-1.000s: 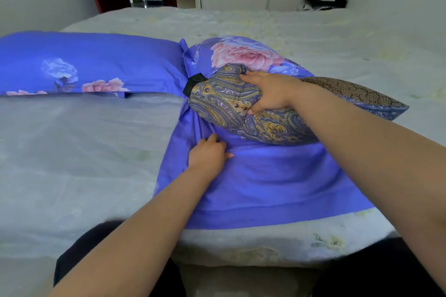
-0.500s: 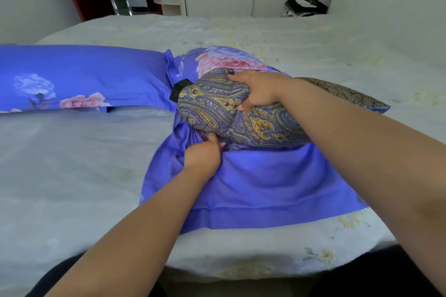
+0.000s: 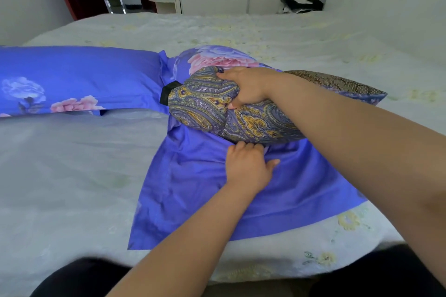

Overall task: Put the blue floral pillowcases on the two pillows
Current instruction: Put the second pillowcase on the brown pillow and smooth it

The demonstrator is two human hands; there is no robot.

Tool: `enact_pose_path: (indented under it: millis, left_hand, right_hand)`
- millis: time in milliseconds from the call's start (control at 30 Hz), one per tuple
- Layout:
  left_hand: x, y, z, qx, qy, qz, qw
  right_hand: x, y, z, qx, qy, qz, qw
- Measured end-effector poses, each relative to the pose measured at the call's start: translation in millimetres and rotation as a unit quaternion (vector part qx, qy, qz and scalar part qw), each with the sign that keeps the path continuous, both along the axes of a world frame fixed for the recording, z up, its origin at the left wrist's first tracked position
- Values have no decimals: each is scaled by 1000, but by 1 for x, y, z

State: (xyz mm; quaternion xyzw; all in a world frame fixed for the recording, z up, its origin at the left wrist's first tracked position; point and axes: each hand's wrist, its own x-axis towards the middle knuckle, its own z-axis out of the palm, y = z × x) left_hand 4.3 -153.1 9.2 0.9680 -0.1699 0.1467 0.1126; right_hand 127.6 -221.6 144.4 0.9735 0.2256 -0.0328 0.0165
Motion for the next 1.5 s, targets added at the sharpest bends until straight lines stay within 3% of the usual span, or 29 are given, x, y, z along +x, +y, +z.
enact_pose_path:
  millis: [200, 367, 467, 567, 700, 800, 1000, 1100, 1167, 1267, 1367, 1433, 1500]
  left_hand:
    - [-19, -16, 57, -98, 49, -27, 994]
    - [-24, 82, 66, -37, 78, -20, 996]
    - [-3, 152, 57, 41, 17, -7, 999]
    - [18, 168, 64, 74, -77, -2, 994]
    - [40, 136, 76, -17, -97, 6, 995]
    - [48, 115, 74, -83, -46, -13, 995]
    - [56, 101, 77, -60, 92, -20, 994]
    - [59, 98, 78, -42, 145, -19, 988]
    - [59, 97, 75, -5, 161, -5, 987]
    - [58, 100, 64, 57, 125, 12, 990]
    - [48, 107, 53, 72, -35, 1, 997]
    - [37, 111, 48, 43, -91, -37, 994]
    - [31, 112, 48, 40, -78, -61, 994]
  right_hand:
    - [-7, -3, -13, -29, -26, -32, 999]
    - [-15, 13, -36, -124, 12, -22, 992]
    - [-27, 28, -40, -138, 37, -9, 990]
    - [-39, 41, -42, -126, 60, 25, 990]
    - [-43, 28, -40, -88, 114, 58, 988]
    - [-43, 14, -39, -91, 145, 62, 983]
    - [-48, -6, -45, -29, 161, 83, 983]
    - [-77, -18, -44, 80, 87, 52, 992]
    - [-104, -24, -53, 129, -35, 31, 991]
    - [-147, -34, -78, 107, -254, -42, 960]
    - [-175, -59, -102, 133, -309, -179, 925]
    - [-188, -82, -117, 251, -294, -267, 883]
    - [-195, -99, -123, 460, -215, -335, 794]
